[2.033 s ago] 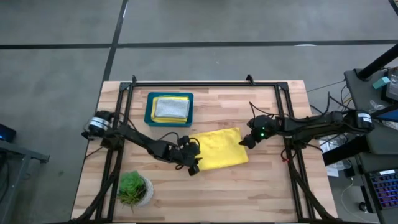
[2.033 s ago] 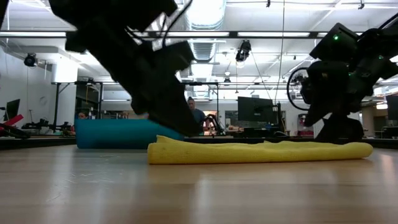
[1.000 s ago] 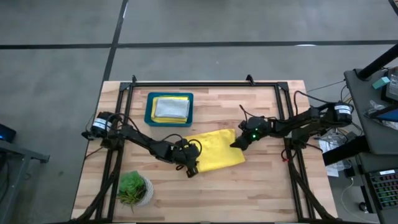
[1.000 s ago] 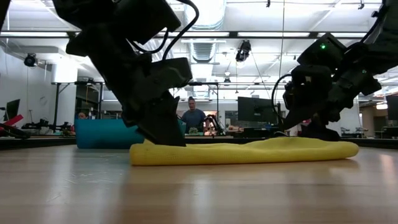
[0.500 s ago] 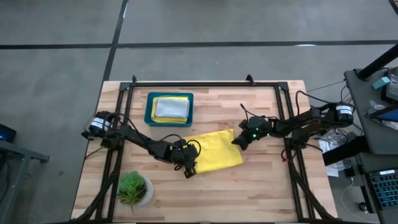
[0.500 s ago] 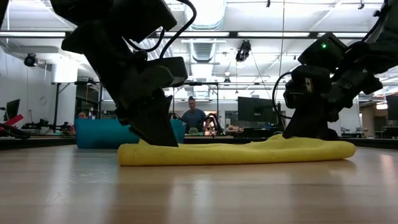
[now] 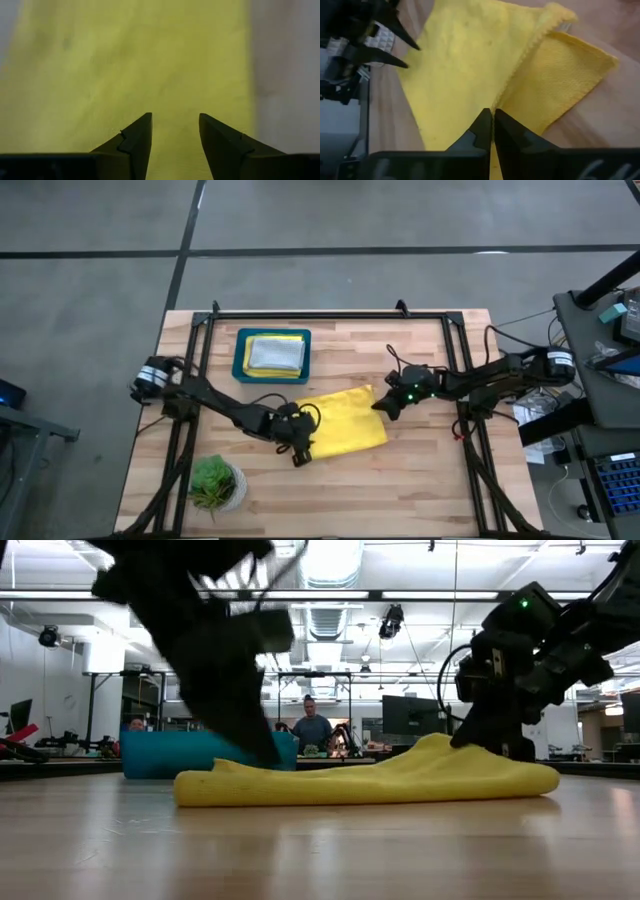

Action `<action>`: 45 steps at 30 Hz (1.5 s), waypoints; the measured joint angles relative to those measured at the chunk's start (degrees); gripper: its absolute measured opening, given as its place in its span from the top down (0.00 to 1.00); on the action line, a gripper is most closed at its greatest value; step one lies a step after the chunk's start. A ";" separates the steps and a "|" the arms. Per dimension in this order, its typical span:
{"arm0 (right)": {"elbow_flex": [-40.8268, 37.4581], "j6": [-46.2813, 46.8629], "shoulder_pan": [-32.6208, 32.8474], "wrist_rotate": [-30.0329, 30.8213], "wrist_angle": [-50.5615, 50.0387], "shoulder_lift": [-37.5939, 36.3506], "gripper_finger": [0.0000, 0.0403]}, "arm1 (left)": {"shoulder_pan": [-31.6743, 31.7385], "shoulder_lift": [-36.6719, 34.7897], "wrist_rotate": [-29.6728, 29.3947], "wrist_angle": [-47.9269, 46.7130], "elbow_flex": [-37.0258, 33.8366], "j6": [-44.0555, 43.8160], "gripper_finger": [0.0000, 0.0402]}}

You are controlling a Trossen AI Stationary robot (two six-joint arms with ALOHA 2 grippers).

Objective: Fold microfiber towels
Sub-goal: Fold the yellow microfiber towel

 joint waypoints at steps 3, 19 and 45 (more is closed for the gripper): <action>0.00 0.24 0.00 -0.03 -0.66 -2.06 0.98 | 0.01 -3.58 -0.60 0.53 0.02 2.27 0.63; 22.99 -12.63 -0.07 13.13 -54.35 -8.34 0.98 | -2.38 -9.40 -1.30 -9.25 -2.25 -1.04 0.63; 52.63 -11.45 8.54 9.87 -59.83 21.61 0.98 | -1.83 2.86 -10.44 3.70 -5.25 -1.54 0.63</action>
